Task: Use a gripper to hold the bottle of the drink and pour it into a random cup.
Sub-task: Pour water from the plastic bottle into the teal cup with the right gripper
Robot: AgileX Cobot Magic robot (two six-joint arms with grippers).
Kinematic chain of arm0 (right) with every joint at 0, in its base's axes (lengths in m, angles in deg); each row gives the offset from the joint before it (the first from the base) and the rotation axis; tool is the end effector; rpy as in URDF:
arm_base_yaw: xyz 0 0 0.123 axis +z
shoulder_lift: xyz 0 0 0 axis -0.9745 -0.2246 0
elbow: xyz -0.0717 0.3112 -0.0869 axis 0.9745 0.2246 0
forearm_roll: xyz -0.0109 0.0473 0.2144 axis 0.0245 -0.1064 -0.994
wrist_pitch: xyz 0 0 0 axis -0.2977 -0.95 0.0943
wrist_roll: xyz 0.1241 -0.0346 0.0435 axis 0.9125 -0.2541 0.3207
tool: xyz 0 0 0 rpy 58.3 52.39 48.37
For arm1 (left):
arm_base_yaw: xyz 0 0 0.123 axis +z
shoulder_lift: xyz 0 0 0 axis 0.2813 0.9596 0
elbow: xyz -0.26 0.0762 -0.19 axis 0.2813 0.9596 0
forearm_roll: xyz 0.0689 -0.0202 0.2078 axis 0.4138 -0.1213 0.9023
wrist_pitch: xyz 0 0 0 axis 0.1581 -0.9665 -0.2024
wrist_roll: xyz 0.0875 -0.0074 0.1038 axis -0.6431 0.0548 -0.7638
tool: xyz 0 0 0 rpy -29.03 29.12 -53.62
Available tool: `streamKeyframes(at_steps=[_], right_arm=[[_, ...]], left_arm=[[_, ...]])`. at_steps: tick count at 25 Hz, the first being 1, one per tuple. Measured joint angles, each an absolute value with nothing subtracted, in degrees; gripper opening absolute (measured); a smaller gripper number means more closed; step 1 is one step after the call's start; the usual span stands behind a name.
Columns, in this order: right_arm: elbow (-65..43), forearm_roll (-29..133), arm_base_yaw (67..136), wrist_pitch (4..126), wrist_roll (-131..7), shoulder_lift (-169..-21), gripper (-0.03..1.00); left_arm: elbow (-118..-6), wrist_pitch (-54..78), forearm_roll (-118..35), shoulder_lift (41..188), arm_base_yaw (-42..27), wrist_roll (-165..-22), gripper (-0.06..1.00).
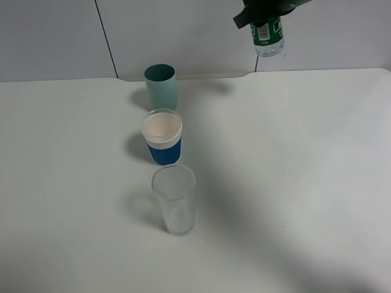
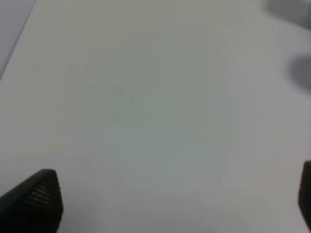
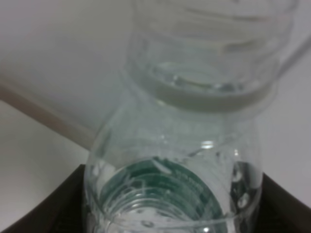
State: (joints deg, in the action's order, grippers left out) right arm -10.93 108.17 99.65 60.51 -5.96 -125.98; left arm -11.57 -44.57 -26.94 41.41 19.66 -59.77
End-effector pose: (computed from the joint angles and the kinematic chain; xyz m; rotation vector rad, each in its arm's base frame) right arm 0.4248 0.1506 0.3227 -0.5486 1.9792 -0.0982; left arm -0.0409 -0.0002 0.2450 -0.0519 2.0211 0.0635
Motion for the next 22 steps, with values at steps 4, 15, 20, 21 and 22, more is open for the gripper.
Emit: streamKeyframes(at_steps=[4,15,20,21,22], right_arm=[[-14.1,114.1,102.6,57.6,-4.3,-129.7,0.57],[-22.2,125.0,108.6,52.6,-2.9,-139.2,0.57],[-25.5,127.2,110.3,50.9,-2.9,-142.9,0.57],[-26.1,127.4,110.6,50.5,-2.9,-143.5,0.57],[-26.7,127.6,110.9,50.1,-2.9,-144.1,0.57]], left_arm=[[-11.6,-44.6,-26.9,41.4,19.7,-59.8,0.98],[-11.6,-44.6,-26.9,41.4,19.7,-59.8,0.98],[-11.6,-44.6,-26.9,41.4,19.7,-59.8,0.98],[-11.6,-44.6,-26.9,41.4,19.7,-59.8,0.98],[-11.6,-44.6,-26.9,41.4,19.7,-59.8,0.98]])
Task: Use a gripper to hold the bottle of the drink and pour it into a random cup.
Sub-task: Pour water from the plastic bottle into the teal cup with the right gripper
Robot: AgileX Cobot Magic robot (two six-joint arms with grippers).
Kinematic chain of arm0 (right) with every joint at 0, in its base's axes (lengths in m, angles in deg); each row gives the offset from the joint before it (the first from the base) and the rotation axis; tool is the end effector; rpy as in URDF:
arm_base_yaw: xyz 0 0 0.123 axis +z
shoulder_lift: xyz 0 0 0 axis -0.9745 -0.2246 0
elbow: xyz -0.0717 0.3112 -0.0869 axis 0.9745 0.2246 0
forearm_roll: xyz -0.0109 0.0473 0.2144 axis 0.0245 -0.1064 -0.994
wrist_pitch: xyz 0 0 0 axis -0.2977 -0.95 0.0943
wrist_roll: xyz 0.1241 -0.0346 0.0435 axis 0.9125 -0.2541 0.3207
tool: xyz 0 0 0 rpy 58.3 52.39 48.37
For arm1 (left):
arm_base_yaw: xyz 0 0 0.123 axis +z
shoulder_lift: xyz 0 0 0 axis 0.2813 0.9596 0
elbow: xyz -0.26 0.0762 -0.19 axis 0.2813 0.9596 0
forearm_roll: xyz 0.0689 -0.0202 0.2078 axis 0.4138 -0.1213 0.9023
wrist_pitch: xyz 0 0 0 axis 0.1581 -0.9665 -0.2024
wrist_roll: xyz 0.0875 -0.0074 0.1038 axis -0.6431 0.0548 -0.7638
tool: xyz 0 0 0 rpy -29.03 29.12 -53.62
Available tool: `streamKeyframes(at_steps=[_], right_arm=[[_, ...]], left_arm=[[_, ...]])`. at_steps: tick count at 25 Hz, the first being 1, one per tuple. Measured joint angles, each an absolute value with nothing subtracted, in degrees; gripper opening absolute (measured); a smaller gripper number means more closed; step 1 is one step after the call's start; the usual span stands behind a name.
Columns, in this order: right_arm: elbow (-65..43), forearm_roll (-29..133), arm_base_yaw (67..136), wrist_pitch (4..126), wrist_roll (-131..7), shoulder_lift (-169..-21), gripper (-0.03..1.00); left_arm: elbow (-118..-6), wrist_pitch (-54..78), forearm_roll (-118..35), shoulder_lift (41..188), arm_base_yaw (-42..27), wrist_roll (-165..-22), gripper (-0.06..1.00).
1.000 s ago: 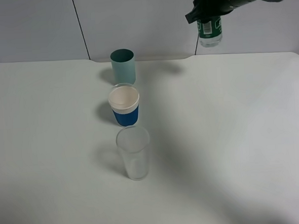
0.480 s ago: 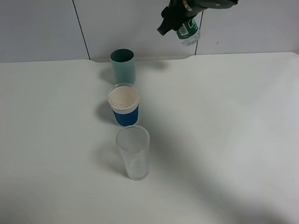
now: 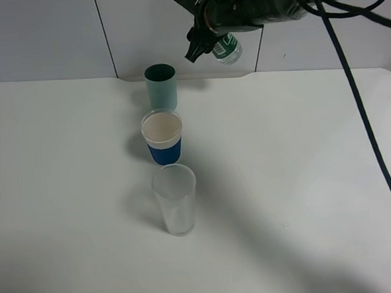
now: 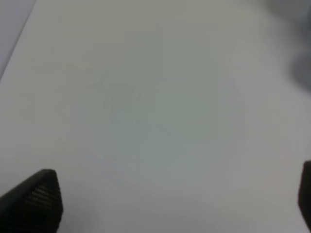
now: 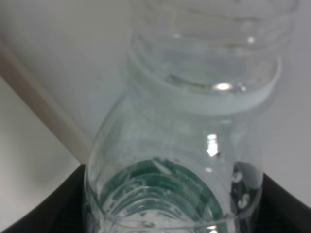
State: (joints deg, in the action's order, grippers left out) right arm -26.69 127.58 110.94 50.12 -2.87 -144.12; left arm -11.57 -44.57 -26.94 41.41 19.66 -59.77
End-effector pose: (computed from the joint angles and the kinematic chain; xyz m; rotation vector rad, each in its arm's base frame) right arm 0.4674 0.2519 0.2605 -0.8963 1.8825 -0.3669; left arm -0.0409 -0.0002 0.2450 -0.0519 2.0211 0.0635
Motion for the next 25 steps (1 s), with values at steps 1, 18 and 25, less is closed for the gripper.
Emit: streamKeyframes(at_steps=[1,18,25], right_arm=[[-27.4,127.7,111.2,49.8,-2.9,-144.7,0.57],[-29.6,131.2,115.8,43.9,-8.7,-147.8,0.57],[-29.6,131.5,116.8,39.5,-9.8,-148.6,0.57]], left_arm=[[-11.6,-44.6,-26.9,41.4,19.7,-59.8,0.98],[-11.6,-44.6,-26.9,41.4,19.7,-59.8,0.98],[-11.6,-44.6,-26.9,41.4,19.7,-59.8,0.98]])
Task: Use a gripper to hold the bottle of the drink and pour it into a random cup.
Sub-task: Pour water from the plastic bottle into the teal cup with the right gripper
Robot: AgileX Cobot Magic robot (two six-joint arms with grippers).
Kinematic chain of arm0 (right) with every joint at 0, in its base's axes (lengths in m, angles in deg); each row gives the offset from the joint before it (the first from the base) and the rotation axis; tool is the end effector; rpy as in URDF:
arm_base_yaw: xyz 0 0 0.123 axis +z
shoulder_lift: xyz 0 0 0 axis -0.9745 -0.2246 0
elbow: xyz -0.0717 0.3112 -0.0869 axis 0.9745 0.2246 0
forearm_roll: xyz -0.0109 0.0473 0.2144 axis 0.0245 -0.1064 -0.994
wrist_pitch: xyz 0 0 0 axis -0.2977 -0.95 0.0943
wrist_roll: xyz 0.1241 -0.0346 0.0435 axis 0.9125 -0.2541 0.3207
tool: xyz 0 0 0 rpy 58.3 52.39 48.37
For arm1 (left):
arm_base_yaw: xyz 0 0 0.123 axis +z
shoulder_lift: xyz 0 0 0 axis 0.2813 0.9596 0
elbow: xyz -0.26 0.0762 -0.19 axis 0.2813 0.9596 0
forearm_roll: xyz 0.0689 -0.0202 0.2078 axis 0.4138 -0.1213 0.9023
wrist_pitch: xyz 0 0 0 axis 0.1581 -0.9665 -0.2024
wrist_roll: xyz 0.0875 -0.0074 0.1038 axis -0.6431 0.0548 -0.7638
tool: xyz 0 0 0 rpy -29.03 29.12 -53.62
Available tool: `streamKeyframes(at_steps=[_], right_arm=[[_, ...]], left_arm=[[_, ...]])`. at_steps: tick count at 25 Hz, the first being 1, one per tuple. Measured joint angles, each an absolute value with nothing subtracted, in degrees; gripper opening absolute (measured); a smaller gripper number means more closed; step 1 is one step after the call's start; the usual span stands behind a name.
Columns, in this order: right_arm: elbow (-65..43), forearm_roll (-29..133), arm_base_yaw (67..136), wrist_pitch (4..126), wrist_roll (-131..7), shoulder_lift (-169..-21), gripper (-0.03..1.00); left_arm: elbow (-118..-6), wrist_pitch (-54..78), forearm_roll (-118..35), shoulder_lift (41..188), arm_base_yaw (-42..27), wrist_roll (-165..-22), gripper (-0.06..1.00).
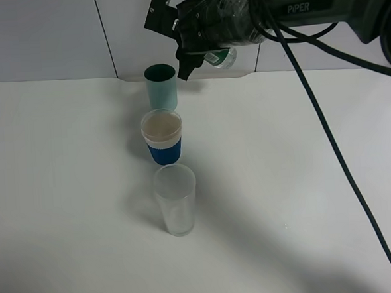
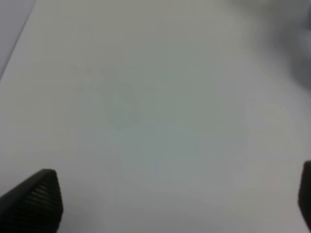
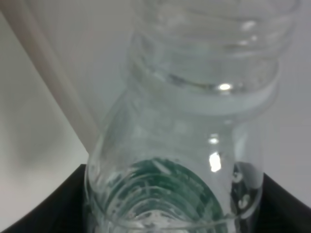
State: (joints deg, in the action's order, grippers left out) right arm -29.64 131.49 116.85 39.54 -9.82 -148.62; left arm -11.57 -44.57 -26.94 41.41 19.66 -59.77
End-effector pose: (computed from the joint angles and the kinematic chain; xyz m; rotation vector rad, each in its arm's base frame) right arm 0.4558 0.2840 0.2365 -1.0882 1.8353 -0.6130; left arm -0.0409 -0.0002 0.2450 -0.0519 2.0211 0.0635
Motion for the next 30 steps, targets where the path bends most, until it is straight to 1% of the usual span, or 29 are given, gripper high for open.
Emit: streamKeyframes(at_steps=[16,30], right_arm=[[-29.6,131.7,118.4,33.0,-16.6,-148.6,0.57],[-29.6,137.0,120.8,30.5,-18.5,-148.6,0.57]], left_arm=[[-11.6,-44.6,-26.9,41.4,19.7,-59.8,0.98],[-11.6,-44.6,-26.9,41.4,19.7,-59.8,0.98]])
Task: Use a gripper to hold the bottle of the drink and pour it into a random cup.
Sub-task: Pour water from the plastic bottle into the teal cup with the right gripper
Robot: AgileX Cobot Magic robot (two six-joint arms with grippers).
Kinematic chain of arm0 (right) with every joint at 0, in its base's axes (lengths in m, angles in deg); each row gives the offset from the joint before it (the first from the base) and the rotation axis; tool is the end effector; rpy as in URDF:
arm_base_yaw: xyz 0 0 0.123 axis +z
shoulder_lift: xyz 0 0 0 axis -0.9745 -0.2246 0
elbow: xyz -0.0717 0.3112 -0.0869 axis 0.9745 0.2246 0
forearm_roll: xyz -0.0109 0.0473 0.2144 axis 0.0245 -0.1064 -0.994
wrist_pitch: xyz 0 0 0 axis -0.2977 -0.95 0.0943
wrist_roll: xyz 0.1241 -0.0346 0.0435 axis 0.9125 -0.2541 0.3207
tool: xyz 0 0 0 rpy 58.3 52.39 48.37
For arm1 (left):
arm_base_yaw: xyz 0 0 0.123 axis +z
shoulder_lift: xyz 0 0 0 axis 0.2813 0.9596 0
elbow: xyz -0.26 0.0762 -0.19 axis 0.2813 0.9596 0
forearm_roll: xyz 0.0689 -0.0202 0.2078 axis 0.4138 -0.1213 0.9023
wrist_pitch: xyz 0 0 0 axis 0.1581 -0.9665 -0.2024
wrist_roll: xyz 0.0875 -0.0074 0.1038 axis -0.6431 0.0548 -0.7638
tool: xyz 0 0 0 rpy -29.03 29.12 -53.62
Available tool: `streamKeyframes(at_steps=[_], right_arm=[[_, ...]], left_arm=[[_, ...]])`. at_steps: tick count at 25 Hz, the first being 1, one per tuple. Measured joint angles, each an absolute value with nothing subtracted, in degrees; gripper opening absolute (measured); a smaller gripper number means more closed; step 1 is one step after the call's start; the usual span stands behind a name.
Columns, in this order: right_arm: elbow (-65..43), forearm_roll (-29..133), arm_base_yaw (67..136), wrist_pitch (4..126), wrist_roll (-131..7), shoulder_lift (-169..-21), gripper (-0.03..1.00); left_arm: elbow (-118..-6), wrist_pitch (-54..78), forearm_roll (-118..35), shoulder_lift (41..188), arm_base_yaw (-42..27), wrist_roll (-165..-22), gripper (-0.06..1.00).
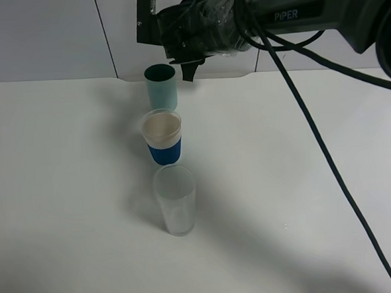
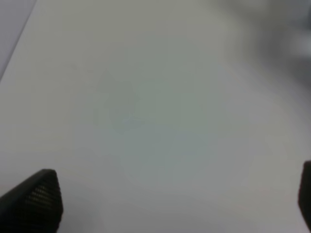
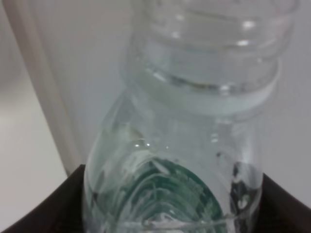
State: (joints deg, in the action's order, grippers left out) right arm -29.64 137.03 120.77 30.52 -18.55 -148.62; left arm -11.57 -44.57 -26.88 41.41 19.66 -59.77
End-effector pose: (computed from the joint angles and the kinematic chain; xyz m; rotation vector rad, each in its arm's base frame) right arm 0.4398 0.2937 0.2451 -1.2612 1.7082 -0.8873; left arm -0.0409 -0.0001 0.2450 -0.0520 2.0211 0.0648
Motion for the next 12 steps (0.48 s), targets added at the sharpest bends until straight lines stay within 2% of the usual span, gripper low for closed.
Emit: streamKeyframes(at_steps=[12], right_arm=[[-29.6,138.1,120.8,27.4,-22.6,-148.6,0.57]], left_arm=[[-11.6,-44.6,-26.9,41.4,19.7,-59.8,0.98]])
